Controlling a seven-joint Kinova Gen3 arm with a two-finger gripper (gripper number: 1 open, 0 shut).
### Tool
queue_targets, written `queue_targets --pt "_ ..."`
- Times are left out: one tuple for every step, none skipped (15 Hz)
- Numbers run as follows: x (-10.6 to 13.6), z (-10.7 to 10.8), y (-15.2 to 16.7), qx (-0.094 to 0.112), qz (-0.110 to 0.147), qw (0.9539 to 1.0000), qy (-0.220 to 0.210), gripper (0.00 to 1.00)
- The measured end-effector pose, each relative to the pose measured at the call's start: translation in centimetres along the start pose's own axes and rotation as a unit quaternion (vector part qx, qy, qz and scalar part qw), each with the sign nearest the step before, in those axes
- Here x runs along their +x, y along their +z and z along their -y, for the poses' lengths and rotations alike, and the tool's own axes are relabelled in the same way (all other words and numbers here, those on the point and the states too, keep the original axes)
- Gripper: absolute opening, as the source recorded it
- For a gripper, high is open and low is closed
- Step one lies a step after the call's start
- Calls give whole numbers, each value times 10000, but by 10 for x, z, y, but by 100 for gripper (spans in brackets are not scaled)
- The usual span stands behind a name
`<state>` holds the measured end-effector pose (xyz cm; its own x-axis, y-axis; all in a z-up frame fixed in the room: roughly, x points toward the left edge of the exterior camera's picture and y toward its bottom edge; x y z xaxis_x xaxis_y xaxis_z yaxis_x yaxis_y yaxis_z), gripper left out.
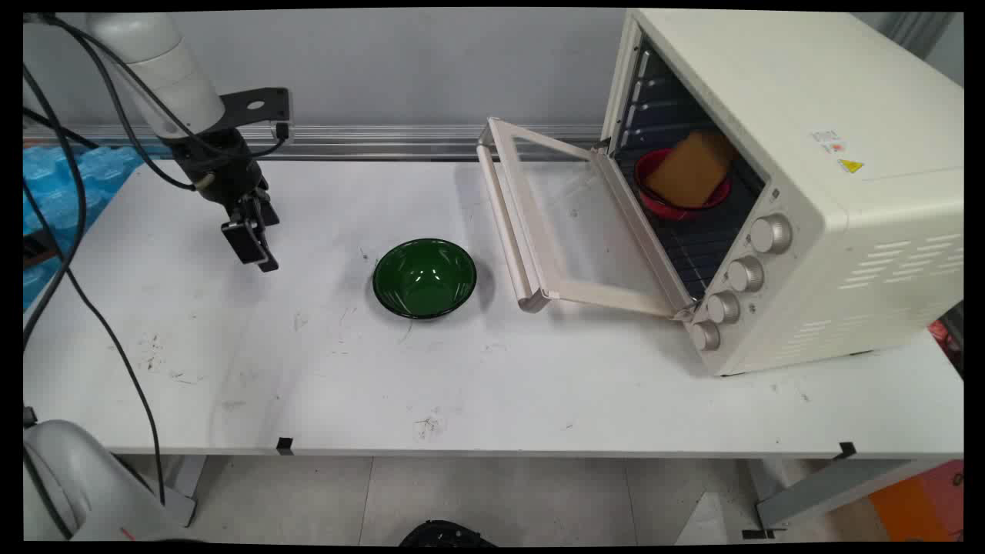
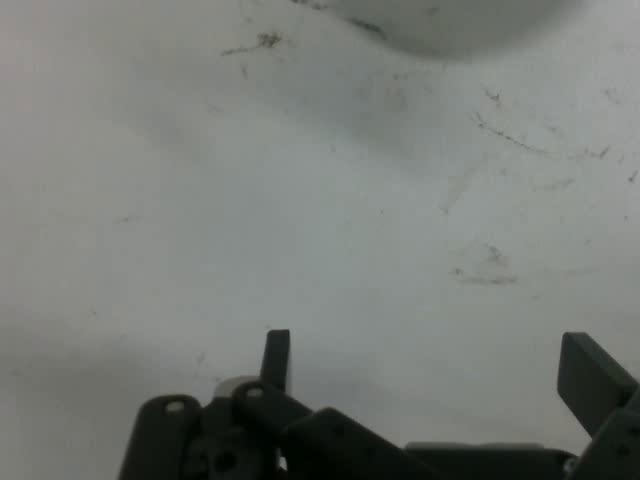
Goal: Close the oven
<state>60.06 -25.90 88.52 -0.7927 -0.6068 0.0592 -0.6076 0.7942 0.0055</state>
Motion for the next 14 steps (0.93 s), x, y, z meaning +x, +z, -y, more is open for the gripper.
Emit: queue_targets --pt "1 1 0 11 -42 10000 -32 100" --pt "4 2 1 27 -108 9999 -79 100" --pt "10 4 1 60 -241 9996 -150 100" --pt "18 6 2 96 -419 9988 -225 100" --pt "28 9 3 125 -597 9977 -294 100" --pt "38 11 4 146 -757 9964 -343 100" --pt "47 13 5 159 -936 9947 -390 100" --pt "59 15 7 159 -1143 9924 -429 100" --pt "71 17 8 152 -1347 9897 -450 100" --pt "83 18 11 135 -1553 9867 -452 100" --pt "92 18 13 121 -1714 9841 -451 100" --pt "100 19 16 104 -1880 9811 -445 100" --pt "106 19 18 95 -2013 9785 -433 100" --pt "110 19 22 91 -2147 9758 -411 100"
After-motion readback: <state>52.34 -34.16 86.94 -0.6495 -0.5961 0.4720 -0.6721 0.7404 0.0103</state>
